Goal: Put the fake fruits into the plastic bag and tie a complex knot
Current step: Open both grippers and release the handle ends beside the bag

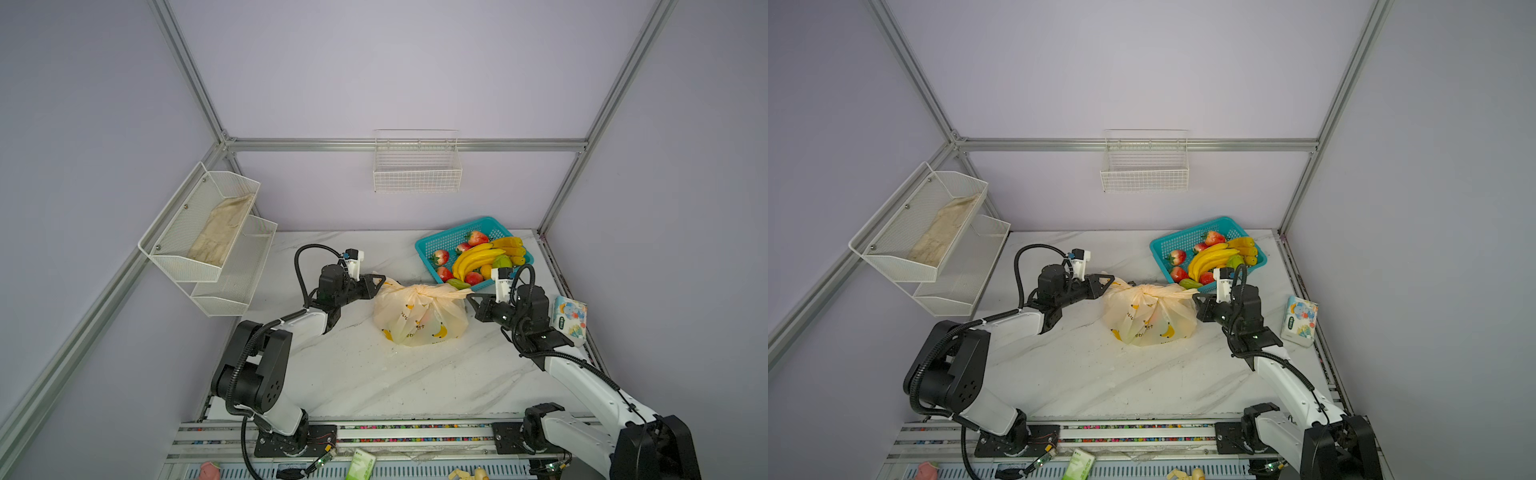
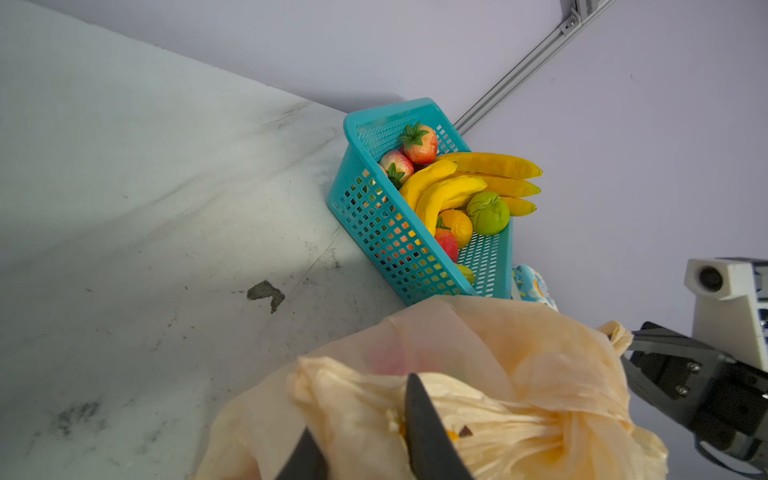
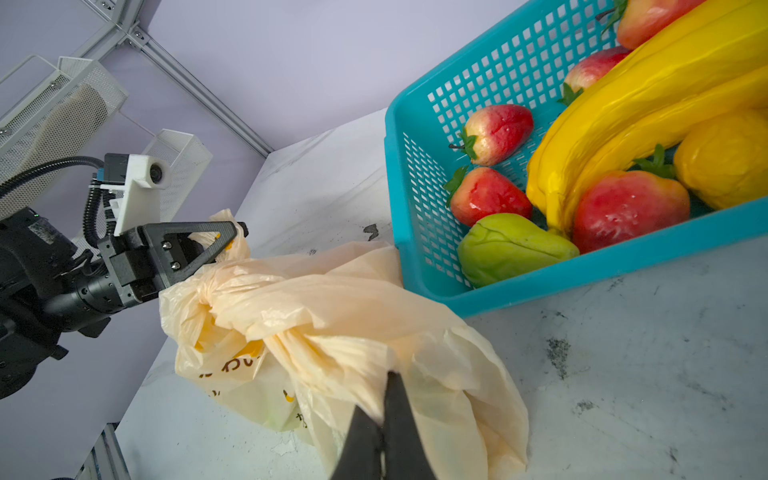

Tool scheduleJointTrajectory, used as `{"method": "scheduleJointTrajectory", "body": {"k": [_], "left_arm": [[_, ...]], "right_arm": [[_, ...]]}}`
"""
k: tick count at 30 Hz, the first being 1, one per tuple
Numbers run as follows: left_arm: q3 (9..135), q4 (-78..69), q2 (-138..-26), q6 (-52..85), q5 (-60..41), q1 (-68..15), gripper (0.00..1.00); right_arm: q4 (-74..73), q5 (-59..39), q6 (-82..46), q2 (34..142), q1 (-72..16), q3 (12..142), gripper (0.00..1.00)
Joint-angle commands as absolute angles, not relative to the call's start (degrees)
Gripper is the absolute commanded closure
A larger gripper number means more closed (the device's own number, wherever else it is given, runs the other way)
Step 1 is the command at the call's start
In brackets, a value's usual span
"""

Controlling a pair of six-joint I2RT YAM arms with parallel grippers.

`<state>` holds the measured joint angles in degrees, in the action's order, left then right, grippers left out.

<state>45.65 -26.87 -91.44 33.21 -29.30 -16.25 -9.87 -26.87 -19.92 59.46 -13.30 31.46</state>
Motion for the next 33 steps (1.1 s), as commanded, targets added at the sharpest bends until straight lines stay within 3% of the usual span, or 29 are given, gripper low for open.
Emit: {"method": "scheduleJointTrajectory", "body": {"k": [1, 3, 16, 22, 24, 28, 33], "left_arm": [[50.10, -30.71, -90.05, 32.37, -29.78, -16.08, 0.93], [49.43, -31.24, -89.31, 31.74, -29.00, -15.95, 1.00], [43.72, -28.68, -79.05, 25.39, -20.04, -14.50, 1.00], [39.94, -18.98, -76.54, 21.50, 3.36, -13.19, 1.00], [39.76, -17.03, -77.21, 18.50, 6.97, -13.09, 1.00], [41.46, -14.70, -77.33, 18.71, 3.84, -13.25, 1.00], [41.53, -15.14, -73.05, 18.31, 1.85, -13.86, 1.00]], "right_arm": [[-11.79, -26.71, -19.03, 59.70, -13.62, 30.59, 1.00], [-11.78, -26.62, -19.06, 59.78, -13.62, 30.71, 1.00], [-4.59, -25.66, -14.93, 58.40, -13.62, 36.25, 1.00], [-6.76, -24.44, -19.76, 56.30, -8.12, 27.85, 1.00], [-9.10, -25.38, -21.94, 56.04, -6.26, 25.27, 1.00], [-11.48, -24.49, -24.21, 56.06, -7.85, 25.98, 1.00], [-8.33, -17.05, -21.93, 54.46, -19.28, 31.46, 1.00]]}}
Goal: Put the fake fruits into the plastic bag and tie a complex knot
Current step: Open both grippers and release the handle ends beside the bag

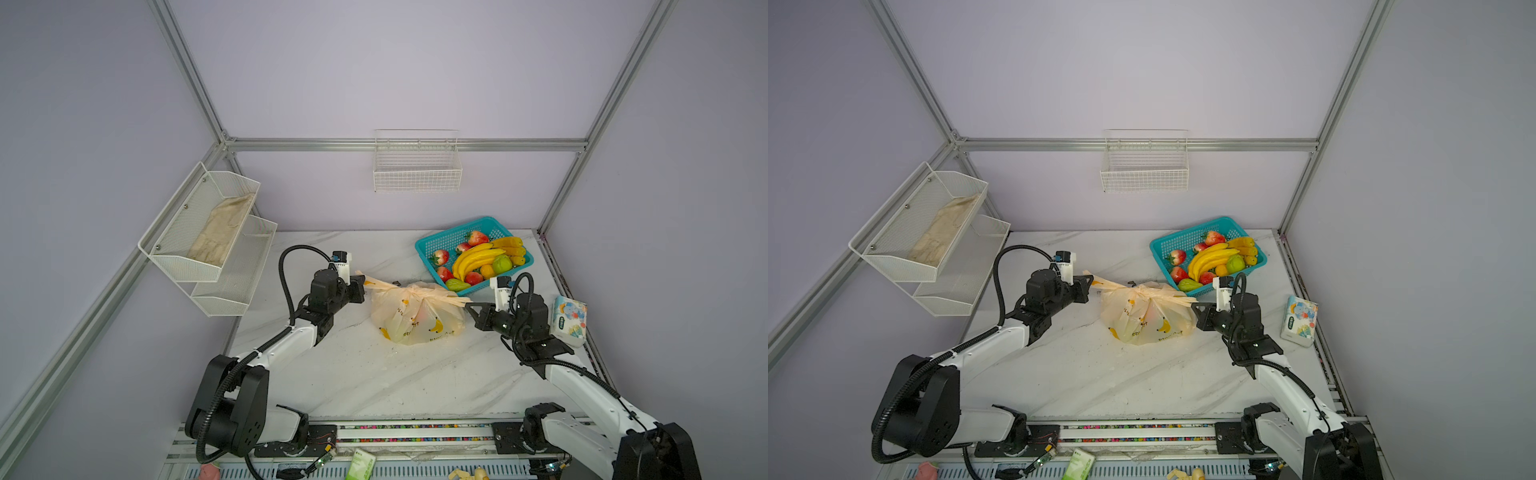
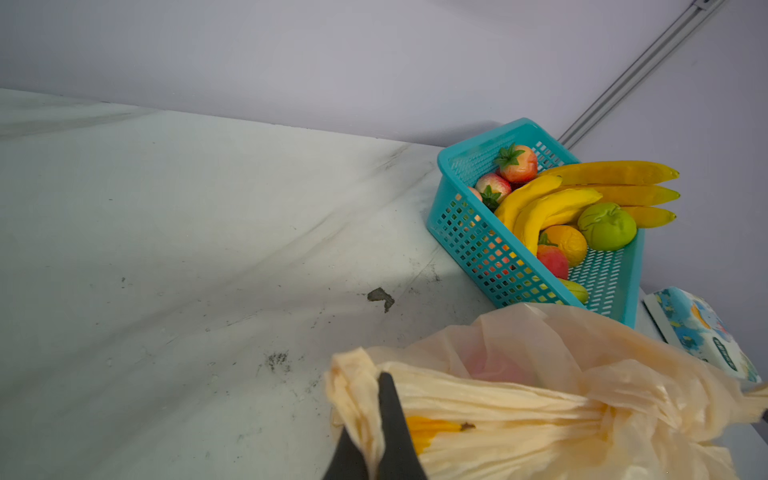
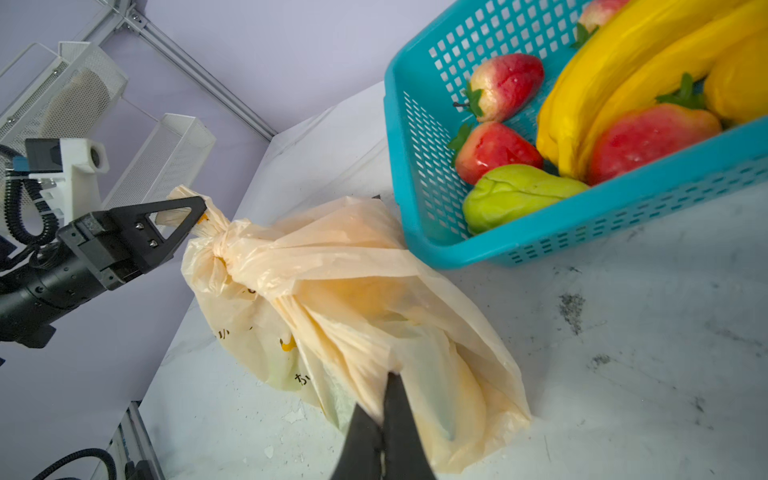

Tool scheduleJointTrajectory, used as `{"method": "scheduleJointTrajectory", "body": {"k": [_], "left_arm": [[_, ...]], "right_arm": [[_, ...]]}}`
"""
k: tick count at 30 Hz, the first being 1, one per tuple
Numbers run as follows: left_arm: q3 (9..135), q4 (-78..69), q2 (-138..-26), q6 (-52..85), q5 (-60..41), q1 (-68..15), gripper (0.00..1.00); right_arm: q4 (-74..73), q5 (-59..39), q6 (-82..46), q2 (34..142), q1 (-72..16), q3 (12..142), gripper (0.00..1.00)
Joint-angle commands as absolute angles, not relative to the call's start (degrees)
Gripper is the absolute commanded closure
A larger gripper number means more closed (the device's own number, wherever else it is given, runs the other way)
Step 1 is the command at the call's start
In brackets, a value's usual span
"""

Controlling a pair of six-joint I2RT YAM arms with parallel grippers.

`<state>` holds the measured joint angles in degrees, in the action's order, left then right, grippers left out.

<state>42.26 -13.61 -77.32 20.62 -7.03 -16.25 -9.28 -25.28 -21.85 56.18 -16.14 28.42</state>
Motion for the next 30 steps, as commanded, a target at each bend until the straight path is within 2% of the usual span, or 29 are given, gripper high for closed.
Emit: {"method": "scheduleJointTrajectory", "body": {"k": [1, 7, 17, 19, 22, 30], "left_arm": [[41.45, -14.79, -71.56, 18.15, 2.10, -13.92, 1.00], [41.96, -11.29, -64.15, 15.13, 7.30, -13.77, 1.00], [37.68, -13.37, -67.55, 16.99, 14.16, -13.52, 1.00], [36.72, -13.05, -68.23, 18.05, 15.14, -11.54, 1.00], [35.72, -11.31, -70.01, 21.59, 11.76, -5.95, 1.00], [36.27, -12.46, -70.52, 21.96, 3.30, -7.49, 1.00]], "right_arm": [[-8.65, -17.53, -22.10, 54.62, -20.71, 32.21, 1.00], [-10.04, -22.15, -21.59, 55.84, -23.75, 35.81, 1.00], [-8.34, -18.28, -17.36, 60.38, -23.56, 32.82, 1.00], [-8.13, -18.88, -17.92, 60.56, -20.64, 30.37, 1.00], [-9.52, -27.93, -18.29, 61.82, -10.10, 24.92, 1.00], [-9.06, -24.27, -18.91, 60.75, -13.50, 28.57, 1.00]]}}
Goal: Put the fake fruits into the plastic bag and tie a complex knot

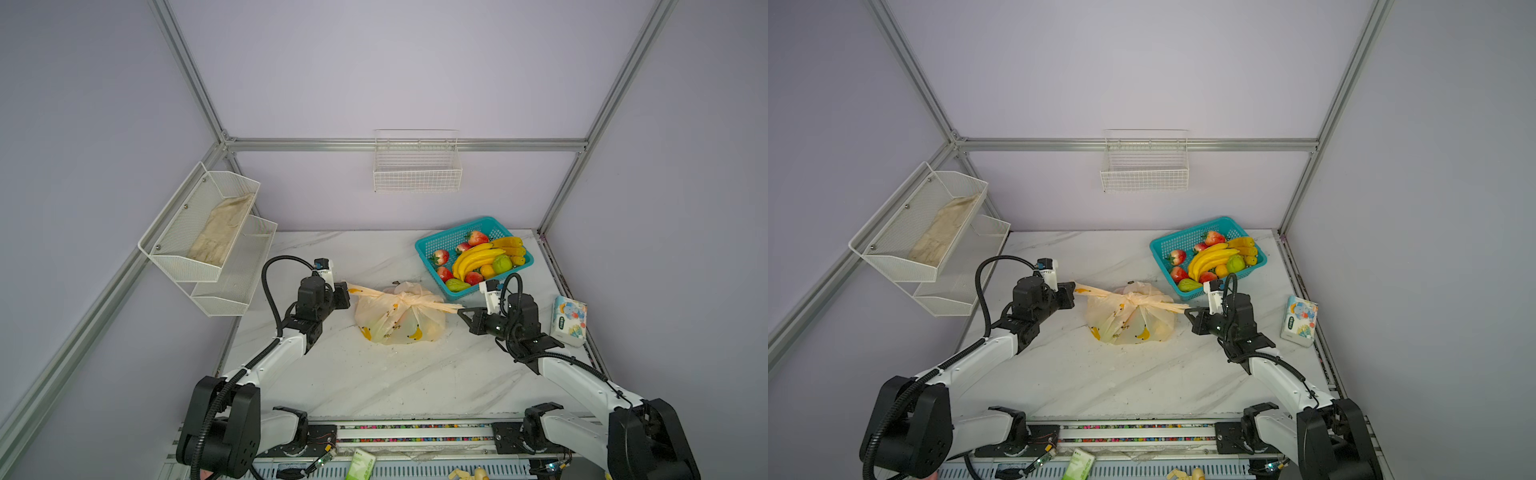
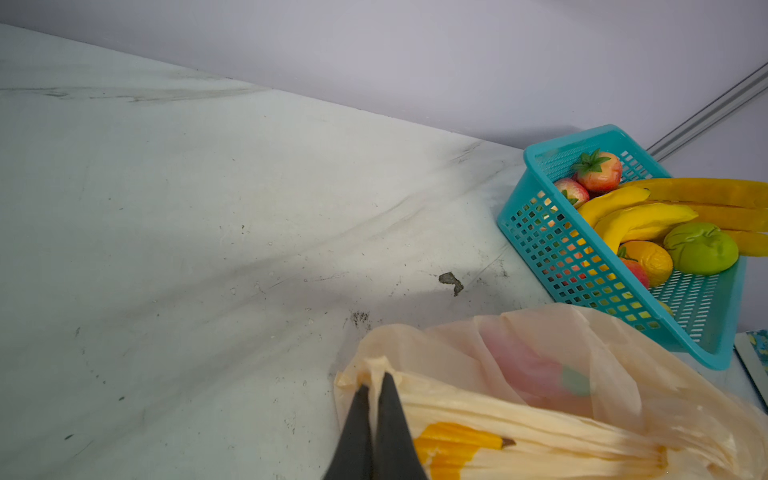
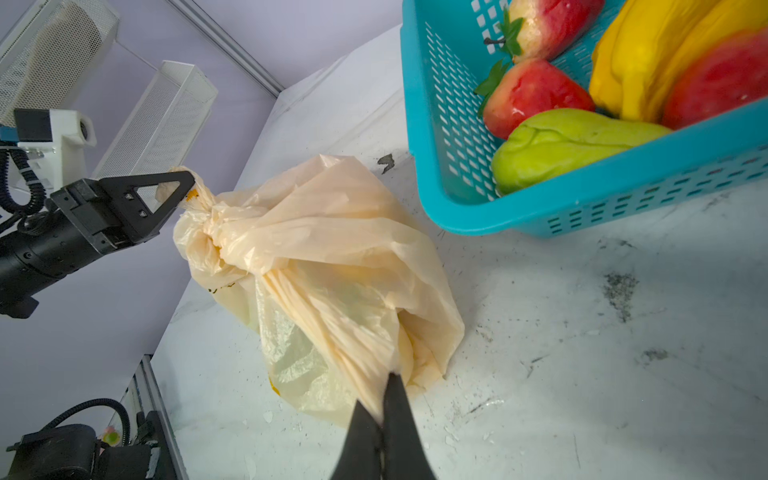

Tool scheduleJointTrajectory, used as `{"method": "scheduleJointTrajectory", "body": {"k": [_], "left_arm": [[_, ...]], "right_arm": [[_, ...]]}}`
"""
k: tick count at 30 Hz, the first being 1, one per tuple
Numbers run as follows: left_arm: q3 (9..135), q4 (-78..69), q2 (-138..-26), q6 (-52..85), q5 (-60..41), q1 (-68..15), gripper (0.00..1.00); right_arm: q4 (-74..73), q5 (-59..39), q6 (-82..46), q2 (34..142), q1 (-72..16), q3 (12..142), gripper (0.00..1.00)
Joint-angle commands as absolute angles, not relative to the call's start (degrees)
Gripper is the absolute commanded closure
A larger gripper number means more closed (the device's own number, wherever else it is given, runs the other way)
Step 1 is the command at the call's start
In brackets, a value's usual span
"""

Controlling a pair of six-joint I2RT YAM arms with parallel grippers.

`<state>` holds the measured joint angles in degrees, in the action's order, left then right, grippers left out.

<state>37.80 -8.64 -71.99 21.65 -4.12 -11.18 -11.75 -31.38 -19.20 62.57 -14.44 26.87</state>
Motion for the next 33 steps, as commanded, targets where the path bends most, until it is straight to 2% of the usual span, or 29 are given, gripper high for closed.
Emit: {"method": "scheduleJointTrajectory", "body": {"k": [1, 2, 3, 4, 5, 6, 8, 10, 16, 21, 27, 33], "left_arm": [[35.67, -14.19, -69.96, 22.43, 0.96, -7.56, 1.00], [34.96, -16.17, -69.38, 22.66, -0.94, -7.53, 1.00], [34.11, -18.46, -68.83, 22.85, -3.26, -7.56, 1.00], [33.45, -20.26, -68.18, 22.85, -5.35, -7.49, 0.96], [33.11, -21.33, -67.77, 22.62, -6.94, -7.47, 0.77], [32.96, -21.89, -67.32, 22.51, -8.11, -7.52, 0.63], [33.21, -21.40, -66.35, 22.01, -9.47, -7.47, 0.45], [33.50, -19.84, -65.01, 21.32, -8.71, -7.47, 0.33], [31.43, -18.30, -58.37, 18.10, 0.35, -7.38, 0.10], [27.62, -18.28, -51.37, 14.41, 10.11, -7.29, 0.00], [22.42, -21.99, -50.20, 9.33, 20.50, -6.83, 0.00], [18.98, -30.23, -56.06, 4.42, 26.06, -6.09, 0.00]], "right_arm": [[-9.26, -24.92, -18.58, 59.82, -13.53, 29.08, 1.00], [-9.48, -25.33, -18.38, 58.92, -13.58, 29.32, 1.00], [-9.49, -25.61, -18.01, 57.71, -13.60, 29.71, 0.96], [-9.27, -25.84, -17.46, 56.50, -13.54, 30.25, 0.88], [-8.82, -25.72, -17.07, 55.41, -13.54, 30.78, 0.82], [-8.26, -25.50, -16.52, 54.13, -13.55, 31.40, 0.74], [-6.86, -24.27, -15.48, 51.73, -13.57, 32.92, 0.60], [-4.95, -21.52, -13.93, 49.63, -13.54, 34.99, 0.49], [-1.18, -8.80, -8.79, 47.94, -13.55, 41.10, 0.27], [-5.54, 0.20, -9.95, 49.10, -13.54, 40.79, 0.18], [-17.01, 8.89, -11.56, 54.00, -13.54, 36.08, 0.10], [-39.37, 16.07, -9.03, 66.04, -13.54, 28.08, 0.03]]}}
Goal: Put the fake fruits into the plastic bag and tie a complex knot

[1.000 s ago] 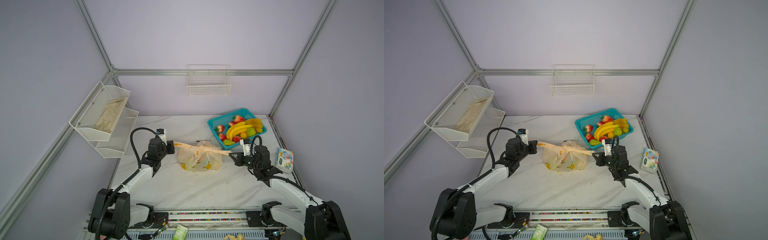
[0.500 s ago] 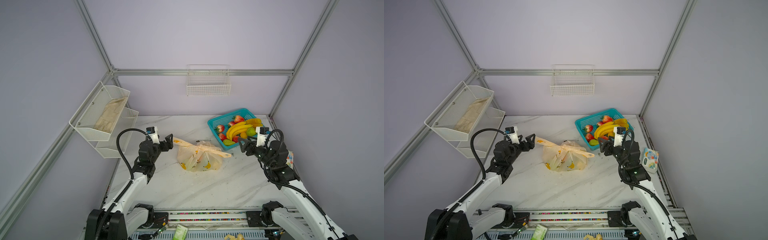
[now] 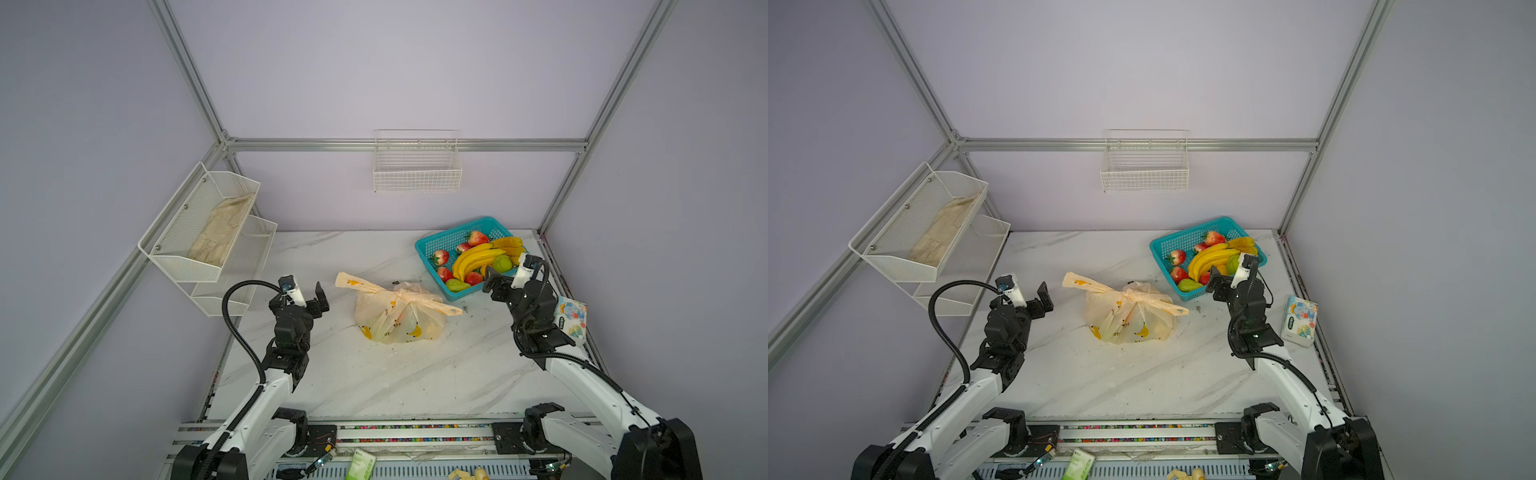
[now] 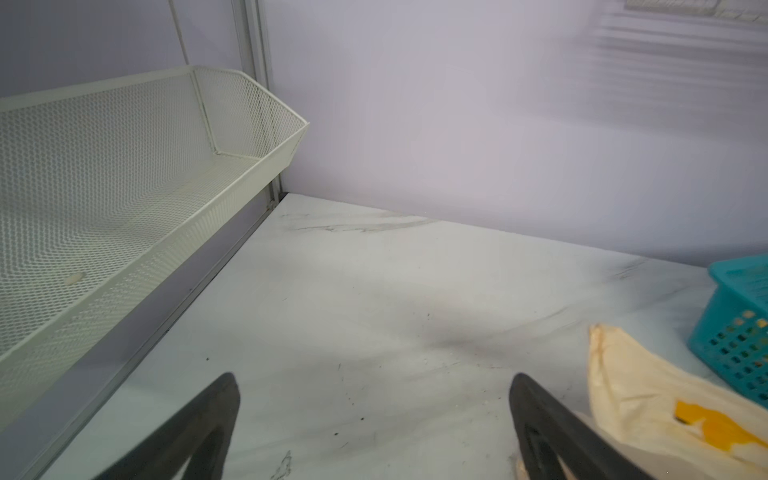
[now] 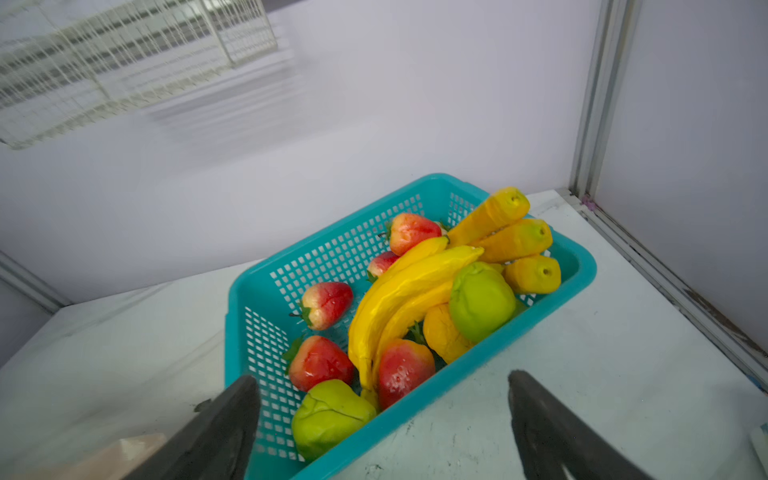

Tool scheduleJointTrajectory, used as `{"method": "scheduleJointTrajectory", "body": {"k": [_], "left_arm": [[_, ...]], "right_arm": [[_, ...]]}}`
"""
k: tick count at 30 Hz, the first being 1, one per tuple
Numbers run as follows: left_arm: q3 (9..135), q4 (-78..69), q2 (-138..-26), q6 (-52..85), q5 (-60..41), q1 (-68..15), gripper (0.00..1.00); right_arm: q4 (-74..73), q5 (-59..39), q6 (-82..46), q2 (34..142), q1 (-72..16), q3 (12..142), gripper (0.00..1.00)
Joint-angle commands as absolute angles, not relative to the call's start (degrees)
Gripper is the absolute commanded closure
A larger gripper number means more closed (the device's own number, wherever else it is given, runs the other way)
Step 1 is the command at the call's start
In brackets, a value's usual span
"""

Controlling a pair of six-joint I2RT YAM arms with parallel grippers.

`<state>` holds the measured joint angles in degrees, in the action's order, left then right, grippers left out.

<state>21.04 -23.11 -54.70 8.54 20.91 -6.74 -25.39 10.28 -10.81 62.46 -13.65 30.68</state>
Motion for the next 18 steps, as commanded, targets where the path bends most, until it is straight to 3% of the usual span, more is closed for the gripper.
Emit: {"method": "scheduleJointTrajectory", "body": {"k": [1, 5, 14, 18], "left_arm": [[18.79, -31.35, -57.01, 4.00, 25.57, -5.72, 0.00], [16.85, -39.09, -62.79, 2.48, 23.73, -4.43, 0.00], [16.18, -56.33, -80.32, 0.91, 17.36, -2.69, 0.00], [13.89, -72.31, -91.81, 0.16, 15.98, -1.68, 0.00]], "right_arm": [[-42.84, 16.94, -7.82, 68.85, -13.54, 27.25, 0.03], [-46.51, 20.94, -4.29, 77.14, -13.54, 28.11, 0.03], [-60.48, 19.76, 0.02, 90.47, -13.04, 27.41, 0.03], [-62.64, 18.53, 1.57, 93.80, -11.40, 29.28, 0.03]]}}
